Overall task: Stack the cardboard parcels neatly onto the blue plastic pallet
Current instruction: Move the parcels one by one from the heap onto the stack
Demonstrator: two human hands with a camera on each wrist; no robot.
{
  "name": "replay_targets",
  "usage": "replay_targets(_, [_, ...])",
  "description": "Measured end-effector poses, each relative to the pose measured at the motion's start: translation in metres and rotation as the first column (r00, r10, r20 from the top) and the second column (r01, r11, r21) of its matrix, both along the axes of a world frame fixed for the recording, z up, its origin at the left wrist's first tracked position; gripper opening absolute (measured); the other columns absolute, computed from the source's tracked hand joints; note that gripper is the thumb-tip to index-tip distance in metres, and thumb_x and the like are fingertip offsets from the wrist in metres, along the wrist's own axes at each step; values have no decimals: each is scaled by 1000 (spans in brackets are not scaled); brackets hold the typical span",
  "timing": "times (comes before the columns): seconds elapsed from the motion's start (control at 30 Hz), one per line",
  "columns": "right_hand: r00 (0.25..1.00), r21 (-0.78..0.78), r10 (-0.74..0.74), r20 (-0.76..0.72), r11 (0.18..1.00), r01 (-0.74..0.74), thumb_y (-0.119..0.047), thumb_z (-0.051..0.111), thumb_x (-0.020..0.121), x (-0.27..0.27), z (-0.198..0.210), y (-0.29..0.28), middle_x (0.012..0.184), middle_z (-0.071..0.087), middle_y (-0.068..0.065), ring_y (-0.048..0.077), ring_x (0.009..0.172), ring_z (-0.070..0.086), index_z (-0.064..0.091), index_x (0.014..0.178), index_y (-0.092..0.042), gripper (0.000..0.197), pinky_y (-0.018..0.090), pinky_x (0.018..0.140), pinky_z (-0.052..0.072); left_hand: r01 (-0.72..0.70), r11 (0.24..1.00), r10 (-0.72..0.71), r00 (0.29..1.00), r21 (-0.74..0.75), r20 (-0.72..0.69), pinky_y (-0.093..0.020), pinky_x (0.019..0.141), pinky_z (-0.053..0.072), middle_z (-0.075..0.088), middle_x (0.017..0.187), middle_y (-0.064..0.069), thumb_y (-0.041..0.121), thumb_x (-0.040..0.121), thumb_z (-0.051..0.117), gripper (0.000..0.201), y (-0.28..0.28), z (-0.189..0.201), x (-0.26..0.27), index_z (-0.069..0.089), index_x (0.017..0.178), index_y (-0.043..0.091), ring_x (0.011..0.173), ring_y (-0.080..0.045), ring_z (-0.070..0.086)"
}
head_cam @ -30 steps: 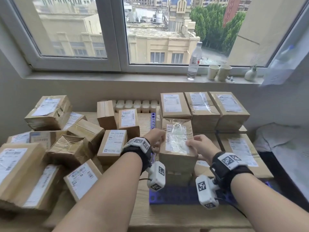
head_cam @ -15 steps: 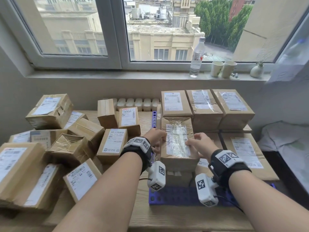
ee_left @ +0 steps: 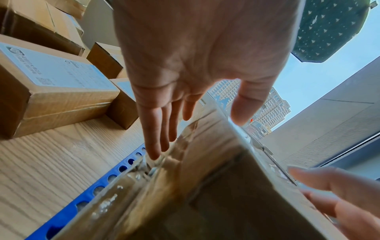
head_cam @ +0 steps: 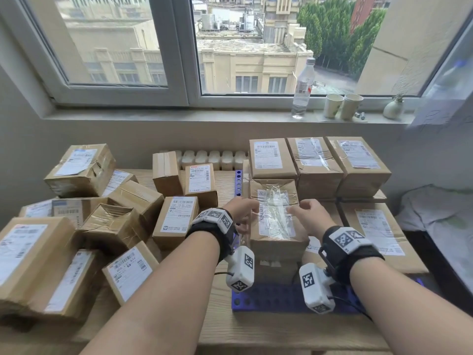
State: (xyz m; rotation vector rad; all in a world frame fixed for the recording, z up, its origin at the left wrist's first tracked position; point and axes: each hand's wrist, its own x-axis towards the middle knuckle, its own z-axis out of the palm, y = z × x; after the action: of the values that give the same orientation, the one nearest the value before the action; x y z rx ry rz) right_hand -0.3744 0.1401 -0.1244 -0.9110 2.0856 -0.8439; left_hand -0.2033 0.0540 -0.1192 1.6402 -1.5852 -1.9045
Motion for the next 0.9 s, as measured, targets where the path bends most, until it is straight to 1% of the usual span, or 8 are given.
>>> replay_targets(0.1, [993, -124, -63, -99, 991, 50, -39, 61, 90, 2, 18, -2, 127, 58, 5, 22, 112, 56, 49, 133, -15, 52, 40, 96, 47, -2, 998, 3, 1000, -61, 15, -45, 87, 54, 55, 119, -10, 15, 85, 53, 14, -3, 10, 9, 57, 99, 13, 110, -26, 57])
replay_targets(0.17, [982, -210, -94, -161, 976, 59, -35, 59, 90, 9, 33, -4, 118, 62, 3, 21, 103, 58, 54, 125, -16, 39, 35, 87, 47, -9, 994, 12, 1000, -105, 28, -41, 82, 52, 52, 124, -7, 18, 87, 52, 21, -6, 19, 17, 58, 107, 13, 113, -26, 55])
replay_targets(0.3, [952, -276, -59, -302, 961, -28, -25, 57, 92, 35, 56, -13, 105, 66, 1, 20, 95, 61, 62, 113, -18, 23, 34, 81, 50, -42, 970, 65, 994, -241, 88, -40, 91, 52, 56, 115, -8, 20, 92, 49, 27, -10, 37, 44, 57, 116, 11, 104, -23, 57])
replay_targets(0.47, [873, -188, 178, -454, 938, -290, -25, 57, 92, 95, 62, -28, 101, 67, -3, 16, 90, 62, 64, 108, -19, 18, 31, 80, 51, 1, 906, 85, 979, -423, 185, -26, 66, 45, 57, 91, -5, 13, 92, 47, 16, -9, 54, 103, 61, 99, 18, 80, -20, 54])
replay_targets(0.63, [773, -64, 346, -532, 894, -444, -33, 55, 89, 171, 60, -45, 100, 68, -8, 15, 95, 63, 65, 102, -28, 17, 37, 92, 49, -31, 854, 183, 953, -520, 243, -27, 72, 45, 59, 87, -1, 15, 89, 51, 18, -11, 56, 182, 67, 93, 22, 84, -23, 56])
replay_targets(0.77, [768, -71, 413, -490, 859, -507, -27, 56, 90, 237, 53, -55, 98, 66, -3, 15, 90, 60, 65, 101, -24, 15, 30, 79, 48, -81, 839, 252, 934, -538, 251, -29, 86, 47, 65, 106, -6, 14, 91, 53, 23, -7, 54, 253, 70, 106, 14, 104, -24, 59])
replay_targets(0.83, [752, -74, 451, -481, 834, -547, -26, 56, 92, 271, 51, -61, 94, 63, -4, 12, 84, 57, 63, 99, -24, 10, 26, 71, 43, -114, 829, 290, 925, -548, 246, -34, 90, 49, 65, 104, -7, 13, 90, 53, 19, -9, 52, 287, 68, 100, 17, 105, -26, 60])
replay_targets(0.9, [740, -80, 472, -480, 816, -572, -27, 57, 93, 304, 48, -67, 94, 64, -5, 12, 84, 58, 63, 98, -26, 8, 26, 71, 44, -155, 821, 331, 914, -549, 236, -34, 93, 49, 65, 101, -5, 12, 89, 53, 21, -8, 52, 318, 69, 99, 21, 100, -23, 60])
